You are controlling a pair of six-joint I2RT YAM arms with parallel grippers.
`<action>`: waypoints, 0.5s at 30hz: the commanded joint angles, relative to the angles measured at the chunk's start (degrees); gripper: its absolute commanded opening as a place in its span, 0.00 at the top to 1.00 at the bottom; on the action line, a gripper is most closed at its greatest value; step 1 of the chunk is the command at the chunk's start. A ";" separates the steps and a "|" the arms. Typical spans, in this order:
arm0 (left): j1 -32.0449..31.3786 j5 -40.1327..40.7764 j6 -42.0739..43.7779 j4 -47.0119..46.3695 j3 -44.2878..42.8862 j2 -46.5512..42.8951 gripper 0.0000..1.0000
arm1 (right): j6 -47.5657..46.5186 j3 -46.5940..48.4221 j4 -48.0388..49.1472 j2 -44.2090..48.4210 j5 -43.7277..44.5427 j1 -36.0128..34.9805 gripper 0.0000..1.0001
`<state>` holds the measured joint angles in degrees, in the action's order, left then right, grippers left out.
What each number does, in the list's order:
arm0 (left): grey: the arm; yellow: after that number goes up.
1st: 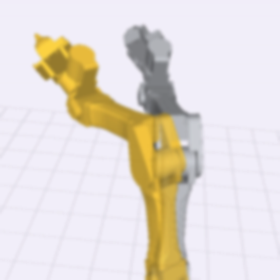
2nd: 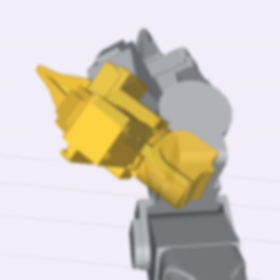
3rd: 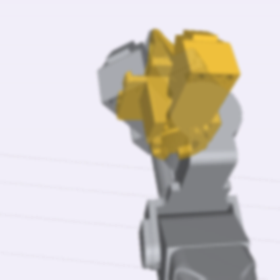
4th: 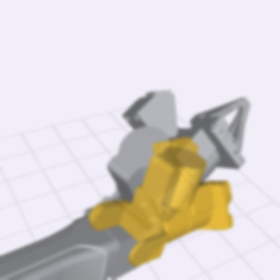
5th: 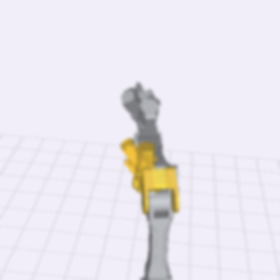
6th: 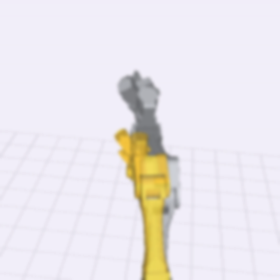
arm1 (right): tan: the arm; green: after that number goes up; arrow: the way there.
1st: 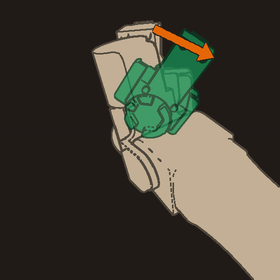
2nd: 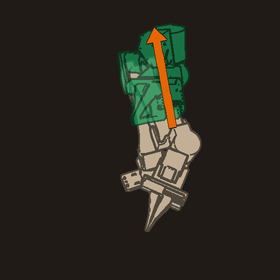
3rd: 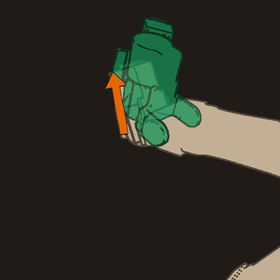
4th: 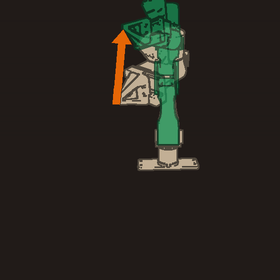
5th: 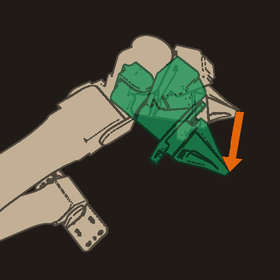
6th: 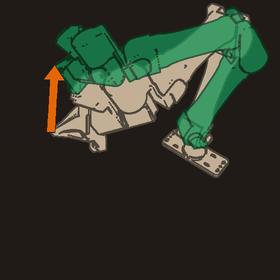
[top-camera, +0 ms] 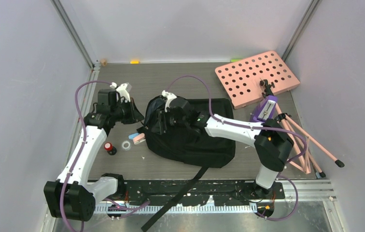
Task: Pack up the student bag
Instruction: Zip the student bag at the center of the board.
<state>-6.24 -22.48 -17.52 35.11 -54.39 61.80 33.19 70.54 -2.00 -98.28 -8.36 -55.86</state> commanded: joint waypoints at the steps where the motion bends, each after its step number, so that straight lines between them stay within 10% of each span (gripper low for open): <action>1: 0.52 0.96 1.09 -0.66 0.12 -1.86 1.00 | 3.35 3.62 4.51 -2.14 -7.99 0.39 0.53; 6: 0.53 0.66 1.16 -0.66 -0.09 -1.80 1.00 | 2.63 4.44 4.57 -4.09 -8.56 0.40 0.60; 11: 0.53 0.57 1.09 -0.82 -0.10 -1.92 1.00 | 0.98 3.95 5.08 -3.06 -8.39 0.28 0.97; 15: 0.53 0.98 0.32 -1.17 -0.13 -1.66 1.00 | -2.23 0.90 6.32 1.57 -7.35 -0.74 0.99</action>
<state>-6.24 -22.04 -17.50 35.64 -54.28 61.56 34.24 72.40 0.05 -102.74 -15.73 -55.42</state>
